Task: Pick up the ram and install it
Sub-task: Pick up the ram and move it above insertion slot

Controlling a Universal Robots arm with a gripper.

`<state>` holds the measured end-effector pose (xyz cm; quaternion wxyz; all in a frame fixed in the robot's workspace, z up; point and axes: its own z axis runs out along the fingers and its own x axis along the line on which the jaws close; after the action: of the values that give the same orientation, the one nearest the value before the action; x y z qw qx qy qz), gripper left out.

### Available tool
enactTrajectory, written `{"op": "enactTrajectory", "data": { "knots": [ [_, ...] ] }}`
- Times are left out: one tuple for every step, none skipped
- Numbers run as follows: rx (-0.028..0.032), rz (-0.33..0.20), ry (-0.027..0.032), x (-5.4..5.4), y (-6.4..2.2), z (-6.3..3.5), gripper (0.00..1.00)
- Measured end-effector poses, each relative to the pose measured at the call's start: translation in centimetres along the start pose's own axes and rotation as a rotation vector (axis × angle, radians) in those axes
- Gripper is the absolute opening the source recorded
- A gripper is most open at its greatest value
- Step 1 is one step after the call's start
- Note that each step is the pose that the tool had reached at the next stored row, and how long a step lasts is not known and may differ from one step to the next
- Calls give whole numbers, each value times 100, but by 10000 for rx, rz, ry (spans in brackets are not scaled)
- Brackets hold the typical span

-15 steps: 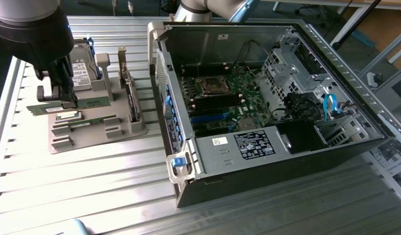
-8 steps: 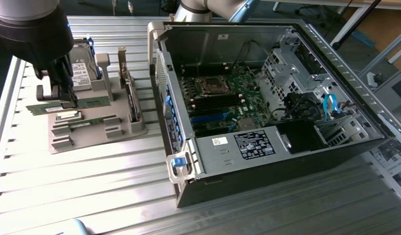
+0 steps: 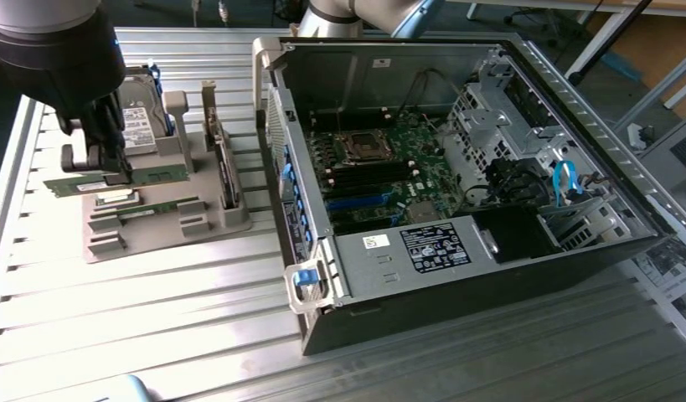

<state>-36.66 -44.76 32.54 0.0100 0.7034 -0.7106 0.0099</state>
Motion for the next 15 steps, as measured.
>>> {"op": "enactTrajectory", "data": {
  "knots": [
    [0,1,6,0,0,-1,14],
    [-1,2,11,0,0,-2,14],
    [-2,3,15,0,0,-2,14],
    [-1,3,22,0,0,-2,14],
    [0,4,26,0,0,-2,14],
    [-1,5,34,0,0,-2,14],
    [0,5,40,0,0,-2,14],
    [0,5,46,0,0,-2,14],
    [0,6,54,0,0,-2,14],
    [0,8,60,0,0,-2,14],
    [0,9,68,0,0,-2,14],
    [0,11,80,0,0,-2,14],
    [0,13,94,0,0,-3,14],
    [0,14,108,0,0,-3,14],
    [0,14,118,0,0,-5,14]
  ]
}}
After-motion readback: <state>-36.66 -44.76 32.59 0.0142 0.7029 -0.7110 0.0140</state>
